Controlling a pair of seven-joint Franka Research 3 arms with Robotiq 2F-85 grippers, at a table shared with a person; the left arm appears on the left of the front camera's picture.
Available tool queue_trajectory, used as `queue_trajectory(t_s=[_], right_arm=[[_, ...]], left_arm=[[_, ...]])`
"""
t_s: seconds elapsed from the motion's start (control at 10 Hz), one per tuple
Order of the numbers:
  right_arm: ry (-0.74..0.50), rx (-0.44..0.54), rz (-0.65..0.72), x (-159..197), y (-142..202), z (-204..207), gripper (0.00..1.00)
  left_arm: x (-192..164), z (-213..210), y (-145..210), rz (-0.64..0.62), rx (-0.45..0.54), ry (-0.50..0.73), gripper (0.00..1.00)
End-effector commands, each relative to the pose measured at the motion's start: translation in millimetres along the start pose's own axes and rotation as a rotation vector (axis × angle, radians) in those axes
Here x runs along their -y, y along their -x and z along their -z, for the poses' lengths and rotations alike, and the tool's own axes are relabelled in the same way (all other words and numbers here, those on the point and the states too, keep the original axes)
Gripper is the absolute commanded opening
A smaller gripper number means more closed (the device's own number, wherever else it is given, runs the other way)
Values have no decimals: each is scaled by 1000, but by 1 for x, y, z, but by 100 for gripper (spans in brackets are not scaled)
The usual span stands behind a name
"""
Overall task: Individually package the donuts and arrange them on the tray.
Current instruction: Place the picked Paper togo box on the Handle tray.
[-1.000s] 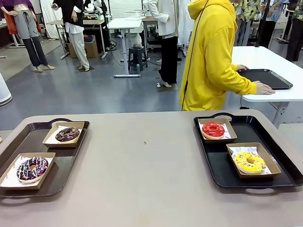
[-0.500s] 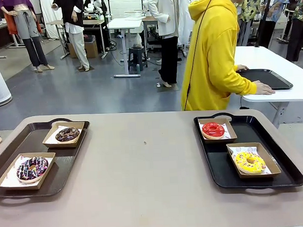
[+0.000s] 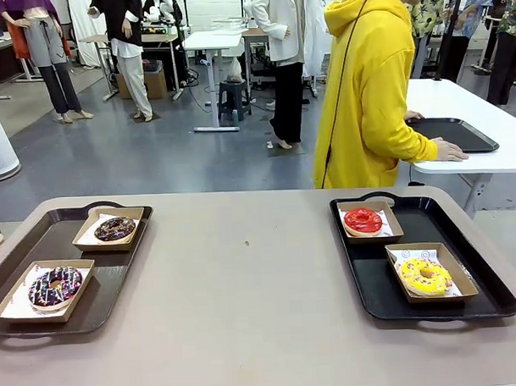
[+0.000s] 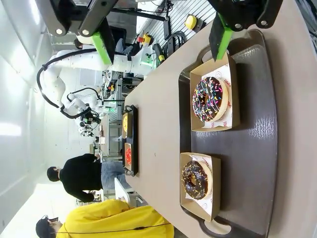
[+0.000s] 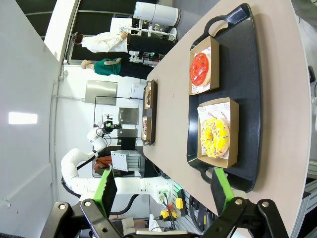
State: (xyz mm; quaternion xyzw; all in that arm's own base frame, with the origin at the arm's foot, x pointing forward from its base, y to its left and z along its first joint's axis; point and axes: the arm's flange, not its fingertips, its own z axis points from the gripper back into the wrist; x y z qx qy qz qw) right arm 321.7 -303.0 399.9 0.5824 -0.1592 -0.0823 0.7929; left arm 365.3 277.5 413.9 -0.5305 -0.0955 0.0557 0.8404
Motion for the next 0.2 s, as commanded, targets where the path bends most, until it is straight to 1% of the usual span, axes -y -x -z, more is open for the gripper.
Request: queue_trajectory(t_s=[0.0,0.1], right_arm=[[-10,0,-3,-1,1,-1,100],[-10,0,-3,-1,1,-1,100]], left_arm=[[-1,-1,1,-3,9,1,100],[-1,-1,1,-3,9,1,100]])
